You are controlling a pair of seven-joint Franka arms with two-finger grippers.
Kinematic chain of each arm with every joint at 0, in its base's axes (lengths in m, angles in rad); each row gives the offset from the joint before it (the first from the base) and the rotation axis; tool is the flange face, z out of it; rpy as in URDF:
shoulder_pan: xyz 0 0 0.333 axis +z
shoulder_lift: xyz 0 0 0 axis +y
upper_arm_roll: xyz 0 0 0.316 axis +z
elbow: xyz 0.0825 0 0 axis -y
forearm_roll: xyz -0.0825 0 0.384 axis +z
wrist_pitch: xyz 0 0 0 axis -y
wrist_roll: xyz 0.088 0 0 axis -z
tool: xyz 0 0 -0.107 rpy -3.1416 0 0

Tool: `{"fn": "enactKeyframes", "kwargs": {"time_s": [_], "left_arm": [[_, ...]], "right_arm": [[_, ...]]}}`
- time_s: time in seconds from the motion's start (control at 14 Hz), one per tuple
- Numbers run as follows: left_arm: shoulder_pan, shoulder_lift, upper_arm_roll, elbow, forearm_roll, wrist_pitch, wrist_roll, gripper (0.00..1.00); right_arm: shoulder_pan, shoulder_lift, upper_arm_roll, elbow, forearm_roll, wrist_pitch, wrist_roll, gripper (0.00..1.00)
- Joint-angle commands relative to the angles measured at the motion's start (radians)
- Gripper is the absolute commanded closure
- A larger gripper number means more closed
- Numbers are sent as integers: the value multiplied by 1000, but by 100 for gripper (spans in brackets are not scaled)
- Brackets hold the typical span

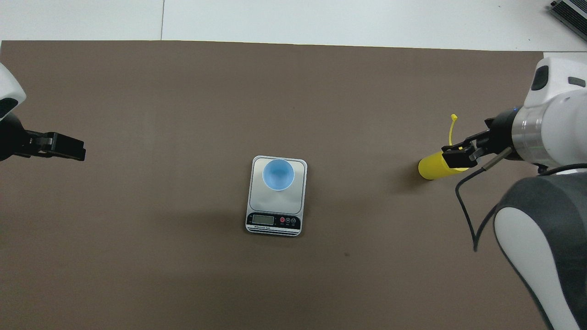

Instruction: Pour seasoning into cup on scale with both arms

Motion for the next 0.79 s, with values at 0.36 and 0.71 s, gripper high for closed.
{"fn": "enactKeyframes", "kwargs": {"time_s": [0.36,0.71], "left_arm": [[-3,-35,3,-50,-5,37,8,0],[-3,-35,3,-50,-5,37,5,0]], "right_arm": [[-4,90,0,176,21,-214,481,0],[-7,36,1,55,24,-203,553,0]]}}
